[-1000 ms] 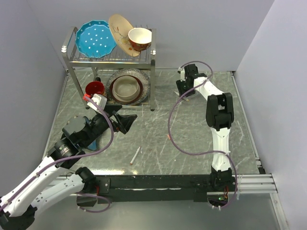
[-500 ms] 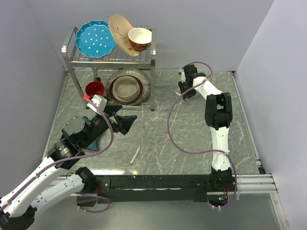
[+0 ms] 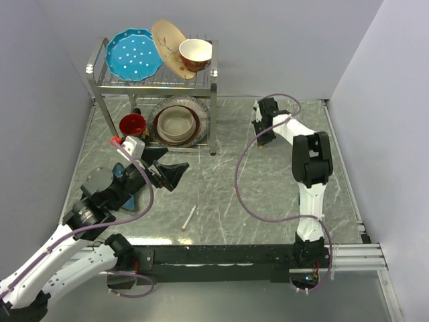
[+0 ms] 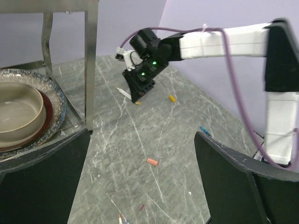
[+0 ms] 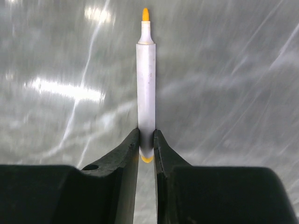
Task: Insert the pens into the pen caps
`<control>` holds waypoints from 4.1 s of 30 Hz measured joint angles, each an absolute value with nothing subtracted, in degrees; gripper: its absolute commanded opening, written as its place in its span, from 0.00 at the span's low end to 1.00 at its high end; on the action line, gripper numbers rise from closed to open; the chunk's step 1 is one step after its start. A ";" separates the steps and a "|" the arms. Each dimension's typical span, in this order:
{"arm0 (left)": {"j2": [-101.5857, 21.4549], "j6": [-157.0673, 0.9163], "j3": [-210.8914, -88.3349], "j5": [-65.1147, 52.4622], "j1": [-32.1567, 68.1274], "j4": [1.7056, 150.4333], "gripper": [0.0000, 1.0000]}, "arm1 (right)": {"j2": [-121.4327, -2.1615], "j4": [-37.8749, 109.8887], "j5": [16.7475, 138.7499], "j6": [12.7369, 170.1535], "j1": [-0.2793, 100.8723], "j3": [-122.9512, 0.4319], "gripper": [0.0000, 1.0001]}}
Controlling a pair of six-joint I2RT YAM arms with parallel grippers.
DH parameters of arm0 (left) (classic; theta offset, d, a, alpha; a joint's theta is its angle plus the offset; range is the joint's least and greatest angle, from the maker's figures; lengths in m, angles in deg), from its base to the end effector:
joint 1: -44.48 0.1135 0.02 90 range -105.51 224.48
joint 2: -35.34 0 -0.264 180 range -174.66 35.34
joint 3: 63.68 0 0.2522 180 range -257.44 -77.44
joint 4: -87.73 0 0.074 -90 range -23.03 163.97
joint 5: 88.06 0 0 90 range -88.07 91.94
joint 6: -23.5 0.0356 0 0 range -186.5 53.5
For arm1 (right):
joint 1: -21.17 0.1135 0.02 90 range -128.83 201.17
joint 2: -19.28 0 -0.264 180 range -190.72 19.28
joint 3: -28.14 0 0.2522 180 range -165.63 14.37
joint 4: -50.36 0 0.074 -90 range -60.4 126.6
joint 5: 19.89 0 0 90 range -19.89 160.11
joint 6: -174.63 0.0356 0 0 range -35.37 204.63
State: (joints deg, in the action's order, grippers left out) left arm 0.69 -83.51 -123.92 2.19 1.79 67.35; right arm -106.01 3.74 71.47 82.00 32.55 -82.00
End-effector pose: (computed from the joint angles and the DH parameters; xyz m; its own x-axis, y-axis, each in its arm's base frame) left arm 0.1026 -0.0944 0.3825 -0.1336 -0.2748 -0.9522 0.6648 0.6877 -0.2917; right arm 0.4584 0.0931 0.1665 -0.8533 -0.2185 -0.4735 -0.2477 0.9688 -0.0008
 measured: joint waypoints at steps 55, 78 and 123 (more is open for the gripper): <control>-16.43 -116.78 -110.46 -5.62 1.26 91.07 0.12 | -39.06 55.80 60.59 126.02 81.24 -21.13 0.00; -9.67 -96.52 -128.93 -0.96 1.26 69.08 0.01 | -34.17 32.46 45.42 114.98 64.50 -28.24 0.55; -0.03 -83.07 -124.27 -4.26 1.26 60.71 0.01 | -90.76 17.49 67.10 112.86 12.44 -59.12 0.38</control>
